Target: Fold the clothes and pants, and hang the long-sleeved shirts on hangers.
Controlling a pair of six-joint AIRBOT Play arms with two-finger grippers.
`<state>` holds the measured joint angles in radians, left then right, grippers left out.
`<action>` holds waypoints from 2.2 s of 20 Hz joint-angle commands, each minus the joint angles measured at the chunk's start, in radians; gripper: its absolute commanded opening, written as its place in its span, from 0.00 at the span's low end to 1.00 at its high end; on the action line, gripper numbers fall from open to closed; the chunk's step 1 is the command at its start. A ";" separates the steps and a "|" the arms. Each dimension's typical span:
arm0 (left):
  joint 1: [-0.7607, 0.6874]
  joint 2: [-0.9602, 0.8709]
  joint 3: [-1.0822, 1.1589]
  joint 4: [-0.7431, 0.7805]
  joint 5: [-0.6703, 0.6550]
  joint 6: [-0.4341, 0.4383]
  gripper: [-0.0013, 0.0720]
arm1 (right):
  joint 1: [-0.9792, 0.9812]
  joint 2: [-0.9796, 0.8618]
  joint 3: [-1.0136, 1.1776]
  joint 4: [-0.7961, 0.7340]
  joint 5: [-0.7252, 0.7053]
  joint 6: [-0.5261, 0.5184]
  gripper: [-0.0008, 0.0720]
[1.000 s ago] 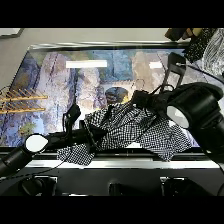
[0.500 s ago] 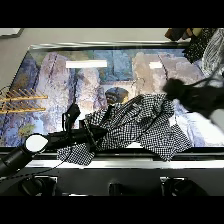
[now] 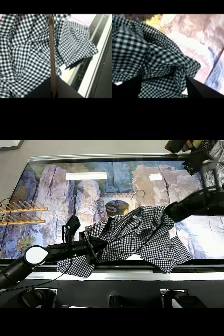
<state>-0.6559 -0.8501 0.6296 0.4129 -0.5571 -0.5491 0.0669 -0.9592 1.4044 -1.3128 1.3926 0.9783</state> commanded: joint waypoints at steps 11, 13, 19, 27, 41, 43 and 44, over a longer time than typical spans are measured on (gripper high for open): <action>0.000 -0.002 0.001 0.001 0.001 0.000 0.05 | 0.020 -0.178 0.000 0.256 -0.021 -0.733 0.86; 0.000 -0.002 0.001 0.001 0.001 0.000 0.05 | 0.038 -0.207 0.000 0.255 -0.040 -0.733 0.85; 0.000 -0.002 0.001 0.001 0.001 0.000 0.05 | 0.038 -0.231 0.001 0.262 0.043 -0.732 0.10; 0.001 -0.002 0.001 0.001 0.036 -0.034 0.74 | 0.035 -0.160 0.001 0.194 0.079 -0.707 0.04; 0.401 -0.106 0.000 0.042 -0.185 -0.674 0.86 | 0.035 -0.099 0.000 0.103 0.071 -0.562 0.04; 0.307 -0.169 0.000 -0.017 -0.178 -0.663 0.86 | 0.035 -0.099 0.000 0.103 0.065 -0.544 0.04; 0.256 -0.206 0.000 -0.030 -0.158 -0.663 0.86 | 0.035 -0.099 0.000 0.099 0.061 -0.536 0.04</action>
<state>-0.3248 -0.9756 0.6296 0.4313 -0.6857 -1.1835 0.1024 -1.0588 1.4044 -1.2064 1.4620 0.4156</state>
